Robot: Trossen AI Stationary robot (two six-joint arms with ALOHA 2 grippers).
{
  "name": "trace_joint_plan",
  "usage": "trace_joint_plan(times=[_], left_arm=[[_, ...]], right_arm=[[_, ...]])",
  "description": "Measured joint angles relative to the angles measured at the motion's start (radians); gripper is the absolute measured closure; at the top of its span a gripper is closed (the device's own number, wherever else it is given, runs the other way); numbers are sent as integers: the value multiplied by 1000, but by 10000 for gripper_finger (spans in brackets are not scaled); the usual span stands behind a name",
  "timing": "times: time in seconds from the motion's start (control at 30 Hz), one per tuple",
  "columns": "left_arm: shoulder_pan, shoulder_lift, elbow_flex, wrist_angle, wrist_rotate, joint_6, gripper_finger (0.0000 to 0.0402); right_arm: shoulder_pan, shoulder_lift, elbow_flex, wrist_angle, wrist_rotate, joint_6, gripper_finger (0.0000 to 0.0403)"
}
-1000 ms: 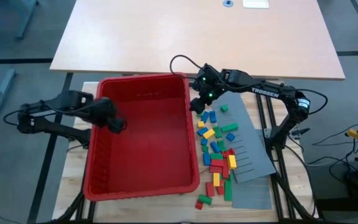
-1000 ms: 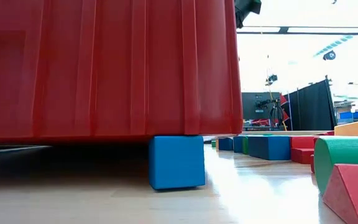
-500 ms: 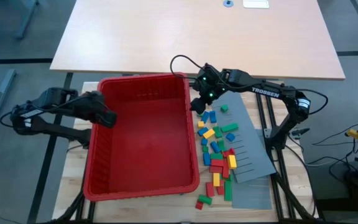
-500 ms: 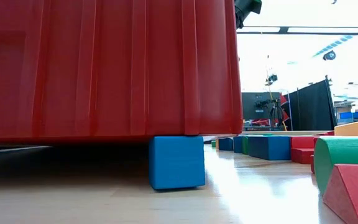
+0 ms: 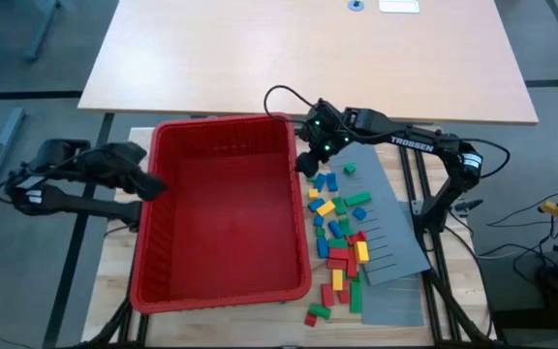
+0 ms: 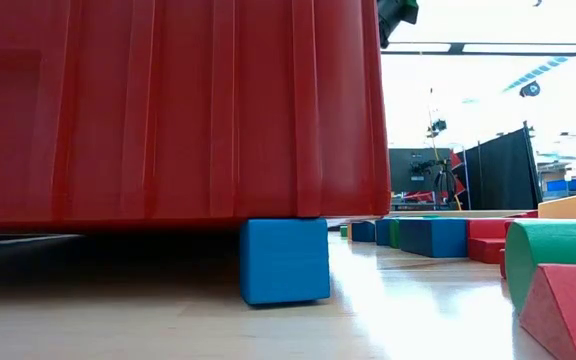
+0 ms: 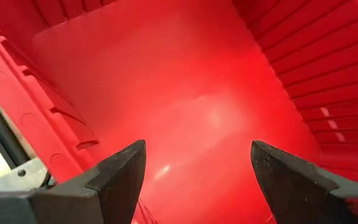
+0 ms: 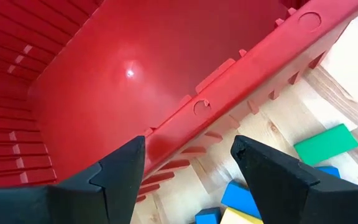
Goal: Sort blocks
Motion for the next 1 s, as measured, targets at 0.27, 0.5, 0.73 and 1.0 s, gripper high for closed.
trace_joint_plan(times=[0.27,0.5,0.73,1.0], left_arm=[[0,-90,-2,0,1,82,127],[0,-130,-2,0,46,258,127],[0,-169,-16,2,53,505,126],[0,-225,-115,2,43,609,126]], right_arm=[[0,1,0,45,-1,28,159],[3,24,0,58,-9,43,156],[12,53,0,64,-27,55,155],[13,67,0,74,-28,82,162]])
